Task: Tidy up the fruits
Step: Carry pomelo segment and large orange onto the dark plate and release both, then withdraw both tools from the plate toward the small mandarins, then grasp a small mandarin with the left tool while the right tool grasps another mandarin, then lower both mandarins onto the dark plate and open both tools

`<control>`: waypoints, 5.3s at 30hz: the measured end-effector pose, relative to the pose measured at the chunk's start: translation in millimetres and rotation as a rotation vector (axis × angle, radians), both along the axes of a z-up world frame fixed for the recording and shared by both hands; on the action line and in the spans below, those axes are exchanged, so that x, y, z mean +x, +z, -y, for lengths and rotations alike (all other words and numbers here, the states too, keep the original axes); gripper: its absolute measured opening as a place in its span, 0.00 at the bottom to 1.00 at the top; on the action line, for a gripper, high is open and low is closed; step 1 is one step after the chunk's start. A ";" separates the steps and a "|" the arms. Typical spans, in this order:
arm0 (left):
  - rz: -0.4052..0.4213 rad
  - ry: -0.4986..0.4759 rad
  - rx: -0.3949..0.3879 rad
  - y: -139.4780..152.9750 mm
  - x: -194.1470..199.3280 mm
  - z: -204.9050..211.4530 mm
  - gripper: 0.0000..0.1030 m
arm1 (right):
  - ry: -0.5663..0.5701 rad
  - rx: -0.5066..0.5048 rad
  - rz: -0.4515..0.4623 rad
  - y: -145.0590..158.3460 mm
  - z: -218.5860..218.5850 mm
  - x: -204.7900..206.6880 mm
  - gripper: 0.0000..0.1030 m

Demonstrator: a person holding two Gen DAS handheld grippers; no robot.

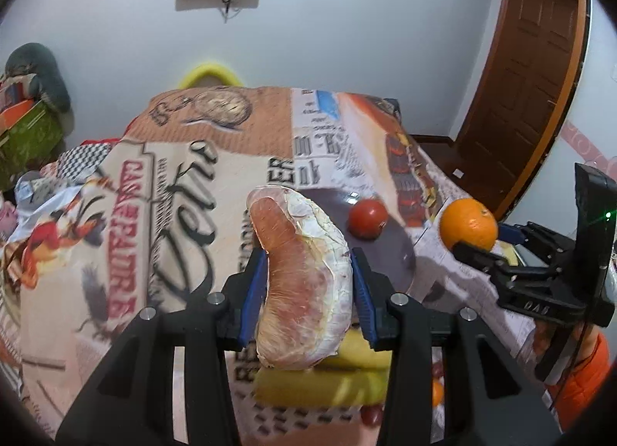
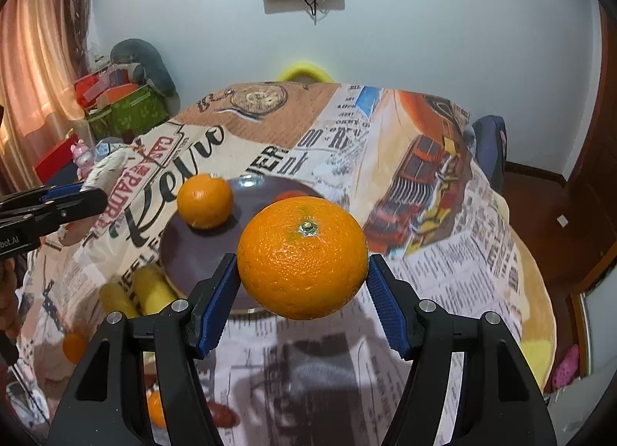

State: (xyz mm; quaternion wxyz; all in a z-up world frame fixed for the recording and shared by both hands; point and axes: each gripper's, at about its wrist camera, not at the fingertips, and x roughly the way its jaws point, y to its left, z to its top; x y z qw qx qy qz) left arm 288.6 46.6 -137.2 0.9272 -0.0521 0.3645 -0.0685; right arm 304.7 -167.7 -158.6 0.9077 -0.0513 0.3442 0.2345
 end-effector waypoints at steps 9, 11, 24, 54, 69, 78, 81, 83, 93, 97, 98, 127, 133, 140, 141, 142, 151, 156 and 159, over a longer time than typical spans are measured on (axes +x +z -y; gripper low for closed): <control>0.014 -0.048 -0.032 -3.3 41.9 25.9 0.41 | 0.015 -0.023 0.007 -8.7 -12.0 28.1 0.61; 0.007 -0.056 -0.026 -6.6 49.5 31.4 0.41 | 0.023 -0.027 0.002 -12.1 -15.2 33.3 0.61; -0.069 -0.079 -0.026 -36.0 94.9 50.3 0.41 | 0.066 -0.066 -0.033 -38.4 -30.6 47.3 0.62; -0.035 -0.021 0.030 -4.0 45.7 27.7 0.42 | 0.058 -0.050 -0.007 -4.0 -21.9 13.8 0.75; -0.008 0.043 0.074 20.1 -44.8 1.0 0.50 | 0.058 -0.075 0.067 30.3 -17.4 -55.5 0.75; -0.066 0.071 0.089 0.2 -87.4 -19.8 0.54 | 0.063 -0.087 0.033 22.4 -19.2 -86.7 0.75; -0.096 0.081 0.088 -12.1 -96.7 -25.5 0.54 | 0.071 -0.097 0.023 17.1 -22.5 -94.2 0.75; -0.110 0.085 0.083 -19.7 -103.6 -28.3 0.54 | 0.072 -0.097 0.007 10.8 -24.4 -98.6 0.75; -0.166 0.065 0.053 -53.5 -125.9 -27.3 0.54 | 0.104 -0.089 -0.099 -20.5 -33.4 -110.3 0.67; -0.190 0.053 0.037 -64.9 -128.7 -26.0 0.54 | 0.108 -0.076 -0.146 -32.8 -35.5 -108.8 0.59; -0.193 0.049 0.034 -67.1 -129.8 -25.2 0.54 | 0.111 -0.072 -0.161 -36.2 -36.2 -108.2 0.56; -0.196 0.014 0.012 -75.4 -115.7 -17.4 0.32 | 0.161 -0.056 -0.196 -43.7 -48.8 -99.3 0.34; -0.137 0.009 0.023 -52.2 -102.2 -14.6 0.32 | 0.166 -0.056 -0.128 -23.7 -50.7 -99.5 0.34; -0.061 -0.010 0.028 -25.0 -88.3 -6.7 0.32 | 0.157 -0.038 -0.079 -6.2 -49.8 -88.5 0.34; -0.053 -0.011 0.029 -22.2 -86.1 -5.7 0.32 | 0.155 -0.036 -0.074 -4.1 -49.5 -85.9 0.34; -0.043 -0.014 0.032 -18.8 -83.0 -4.1 0.32 | 0.152 -0.033 -0.066 -1.6 -49.1 -83.1 0.34; 0.004 -0.019 0.028 -6.5 -54.0 -1.9 0.32 | 0.131 -0.011 -0.015 13.3 -46.4 -55.4 0.34; 0.007 -0.012 0.016 -9.7 -32.1 -5.1 0.32 | 0.115 0.003 -0.001 13.8 -44.2 -36.1 0.34; 0.003 -0.008 0.012 -13.8 -19.8 -7.0 0.32 | 0.105 0.011 -0.006 9.8 -42.8 -25.1 0.34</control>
